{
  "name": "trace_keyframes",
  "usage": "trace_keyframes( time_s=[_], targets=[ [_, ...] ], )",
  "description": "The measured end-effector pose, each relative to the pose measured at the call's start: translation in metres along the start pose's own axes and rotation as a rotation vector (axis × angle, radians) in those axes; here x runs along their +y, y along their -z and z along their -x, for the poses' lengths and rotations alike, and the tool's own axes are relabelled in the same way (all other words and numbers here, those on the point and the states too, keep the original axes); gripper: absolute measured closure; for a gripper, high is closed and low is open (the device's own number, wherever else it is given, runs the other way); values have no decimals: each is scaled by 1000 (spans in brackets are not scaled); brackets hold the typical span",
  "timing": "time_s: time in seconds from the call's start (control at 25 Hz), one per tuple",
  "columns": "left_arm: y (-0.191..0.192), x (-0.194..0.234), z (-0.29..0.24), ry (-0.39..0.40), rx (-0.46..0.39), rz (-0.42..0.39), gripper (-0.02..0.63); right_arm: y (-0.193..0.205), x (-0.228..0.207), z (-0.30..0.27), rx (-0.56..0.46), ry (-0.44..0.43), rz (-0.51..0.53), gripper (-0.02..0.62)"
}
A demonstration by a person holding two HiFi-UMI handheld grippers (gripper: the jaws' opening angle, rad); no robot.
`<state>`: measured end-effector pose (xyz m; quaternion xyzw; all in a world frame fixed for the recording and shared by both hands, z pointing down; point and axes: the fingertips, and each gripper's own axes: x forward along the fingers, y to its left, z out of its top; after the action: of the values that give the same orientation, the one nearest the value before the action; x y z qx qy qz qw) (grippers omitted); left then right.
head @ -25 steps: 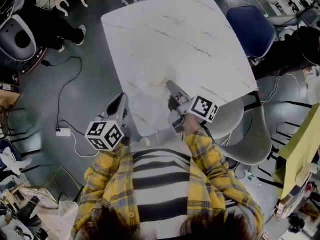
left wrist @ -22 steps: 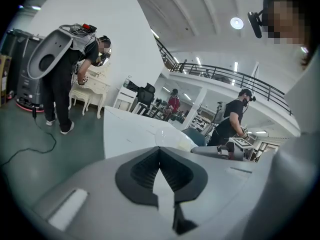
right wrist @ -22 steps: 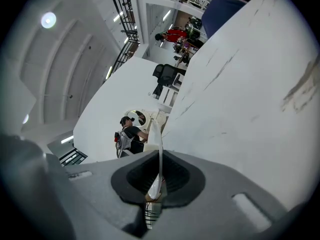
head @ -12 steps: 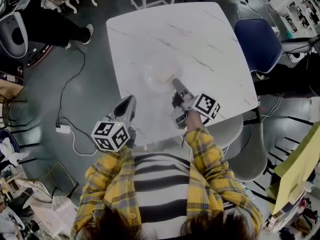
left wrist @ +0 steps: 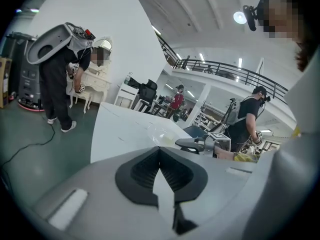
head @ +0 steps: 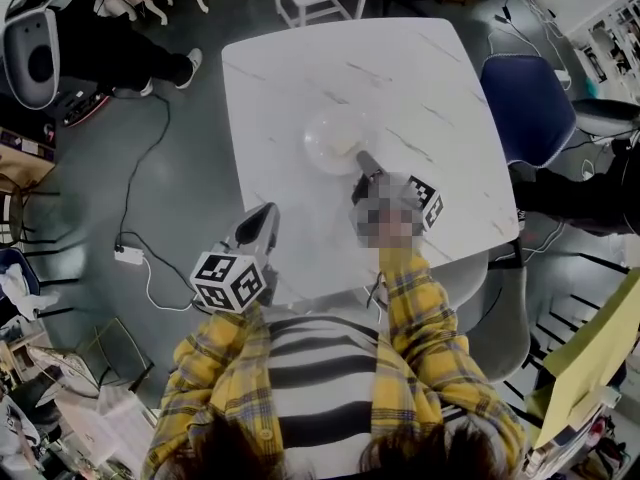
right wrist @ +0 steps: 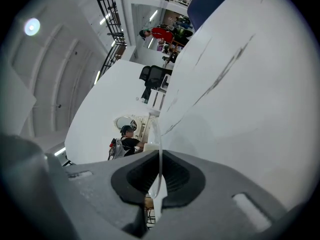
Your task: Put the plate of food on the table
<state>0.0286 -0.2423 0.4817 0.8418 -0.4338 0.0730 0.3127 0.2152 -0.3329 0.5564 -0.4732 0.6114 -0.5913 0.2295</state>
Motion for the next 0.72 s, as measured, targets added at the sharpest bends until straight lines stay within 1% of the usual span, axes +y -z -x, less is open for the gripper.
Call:
trace_keyframes(
  time_s=[0.2,0.32,0.56,0.72],
  targets=[
    [-2,3,-4,-6,6,10,609,-21,-14,-20,-35,35,-54,591],
    [-4,7,-5,-18,5,16,609,-30,-17,-32,-31,55,-44,591],
    [-6,11,-11,-30,6,29,609,-44,-6,-65,-12,49,-20,591],
    [-8,14,-15,-32,11,35,609,-49,-6,-92,-4,59,-51,591]
  ],
)
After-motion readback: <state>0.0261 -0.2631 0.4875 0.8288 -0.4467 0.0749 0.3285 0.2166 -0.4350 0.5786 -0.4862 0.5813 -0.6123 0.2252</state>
